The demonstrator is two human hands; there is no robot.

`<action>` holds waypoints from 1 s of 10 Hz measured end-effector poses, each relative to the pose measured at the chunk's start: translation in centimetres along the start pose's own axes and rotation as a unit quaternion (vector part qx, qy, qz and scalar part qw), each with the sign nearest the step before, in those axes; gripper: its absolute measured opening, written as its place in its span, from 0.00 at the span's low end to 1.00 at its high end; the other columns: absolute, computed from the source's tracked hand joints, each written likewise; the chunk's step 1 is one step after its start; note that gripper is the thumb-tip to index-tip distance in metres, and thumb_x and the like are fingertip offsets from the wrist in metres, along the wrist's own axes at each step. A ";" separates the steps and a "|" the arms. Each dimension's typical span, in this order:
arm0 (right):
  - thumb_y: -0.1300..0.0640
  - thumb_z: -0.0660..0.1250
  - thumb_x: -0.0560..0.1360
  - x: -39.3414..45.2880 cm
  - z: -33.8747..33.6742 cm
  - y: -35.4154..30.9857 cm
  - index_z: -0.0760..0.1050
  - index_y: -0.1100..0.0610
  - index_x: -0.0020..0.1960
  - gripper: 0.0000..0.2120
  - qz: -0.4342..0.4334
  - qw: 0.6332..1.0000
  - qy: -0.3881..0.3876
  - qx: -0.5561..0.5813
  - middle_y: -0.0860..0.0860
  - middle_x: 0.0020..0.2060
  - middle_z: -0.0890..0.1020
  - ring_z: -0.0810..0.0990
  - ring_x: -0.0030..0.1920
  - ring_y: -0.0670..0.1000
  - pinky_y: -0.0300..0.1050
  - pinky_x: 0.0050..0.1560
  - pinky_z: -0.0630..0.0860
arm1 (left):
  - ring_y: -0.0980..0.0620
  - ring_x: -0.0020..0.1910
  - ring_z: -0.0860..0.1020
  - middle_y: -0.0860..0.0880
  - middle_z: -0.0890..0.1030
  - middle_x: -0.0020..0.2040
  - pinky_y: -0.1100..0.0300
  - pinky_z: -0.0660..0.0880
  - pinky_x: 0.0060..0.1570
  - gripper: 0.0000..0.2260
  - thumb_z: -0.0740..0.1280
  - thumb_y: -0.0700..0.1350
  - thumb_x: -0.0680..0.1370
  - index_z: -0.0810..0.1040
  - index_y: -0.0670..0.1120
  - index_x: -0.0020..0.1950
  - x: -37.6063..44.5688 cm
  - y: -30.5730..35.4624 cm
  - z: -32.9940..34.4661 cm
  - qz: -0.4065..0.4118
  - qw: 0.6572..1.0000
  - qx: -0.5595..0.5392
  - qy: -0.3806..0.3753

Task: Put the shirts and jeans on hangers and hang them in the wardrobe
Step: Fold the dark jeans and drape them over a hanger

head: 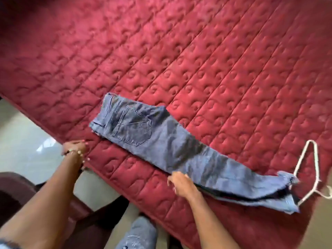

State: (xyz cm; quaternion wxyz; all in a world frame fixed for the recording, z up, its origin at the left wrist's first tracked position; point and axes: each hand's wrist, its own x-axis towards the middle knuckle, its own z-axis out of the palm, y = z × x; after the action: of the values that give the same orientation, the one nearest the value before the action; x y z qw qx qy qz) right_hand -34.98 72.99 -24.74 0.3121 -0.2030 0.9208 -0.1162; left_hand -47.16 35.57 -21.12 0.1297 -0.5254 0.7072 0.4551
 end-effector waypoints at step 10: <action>0.68 0.70 0.72 -5.6 -1.0 13.0 0.71 0.65 0.64 0.21 0.472 0.487 0.512 0.526 0.58 0.57 0.77 0.74 0.56 0.49 0.45 0.63 0.71 | 0.44 0.69 0.62 0.49 0.60 0.74 0.42 0.67 0.61 0.50 0.73 0.66 0.62 0.53 0.54 0.77 -17.3 -4.3 27.3 0.539 0.553 0.503 -0.388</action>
State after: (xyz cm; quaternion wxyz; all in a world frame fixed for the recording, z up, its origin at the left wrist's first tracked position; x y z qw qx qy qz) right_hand -35.48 87.18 -25.42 -0.1582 0.5600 0.6432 -0.4978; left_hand -44.34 67.51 -26.96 0.3647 0.3325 0.8530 0.1696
